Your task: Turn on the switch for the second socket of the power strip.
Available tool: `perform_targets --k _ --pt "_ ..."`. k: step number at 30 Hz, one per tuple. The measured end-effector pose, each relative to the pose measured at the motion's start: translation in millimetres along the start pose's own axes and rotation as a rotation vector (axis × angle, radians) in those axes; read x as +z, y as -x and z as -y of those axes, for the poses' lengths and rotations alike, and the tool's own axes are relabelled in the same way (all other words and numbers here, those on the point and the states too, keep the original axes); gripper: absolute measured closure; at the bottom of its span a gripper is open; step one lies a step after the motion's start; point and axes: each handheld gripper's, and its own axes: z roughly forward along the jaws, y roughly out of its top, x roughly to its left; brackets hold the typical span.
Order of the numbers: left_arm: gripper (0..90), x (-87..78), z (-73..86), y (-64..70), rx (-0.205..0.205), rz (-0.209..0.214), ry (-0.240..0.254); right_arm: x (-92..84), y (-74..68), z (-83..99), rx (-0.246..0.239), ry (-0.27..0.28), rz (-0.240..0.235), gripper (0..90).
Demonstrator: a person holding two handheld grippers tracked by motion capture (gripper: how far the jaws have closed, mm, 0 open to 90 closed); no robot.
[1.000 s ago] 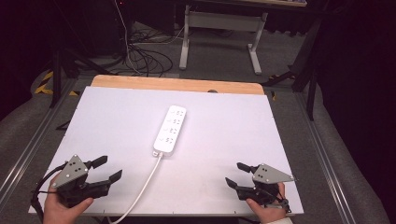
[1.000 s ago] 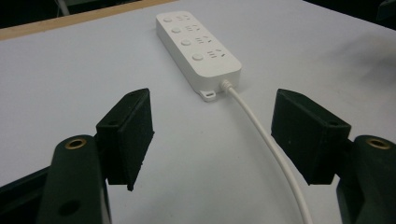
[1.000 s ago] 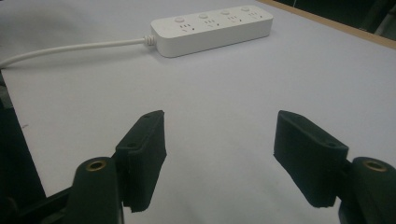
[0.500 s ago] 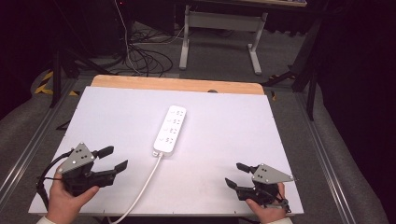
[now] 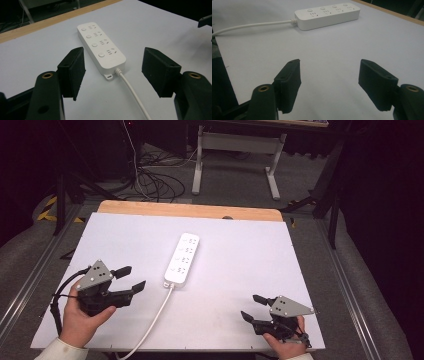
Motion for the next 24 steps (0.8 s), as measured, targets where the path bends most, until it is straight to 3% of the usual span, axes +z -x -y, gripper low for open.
perform_targets --k 15,24 --pt "36.8 25.7 -23.6 -3.8 0.018 -0.010 -0.025 0.4 -0.1 0.1 -0.002 -0.002 -0.004 34.6" --pt "39.4 48.8 -33.1 -9.9 -0.017 0.004 -0.037 0.6 0.5 0.6 -0.001 -0.002 -0.006 34.6"
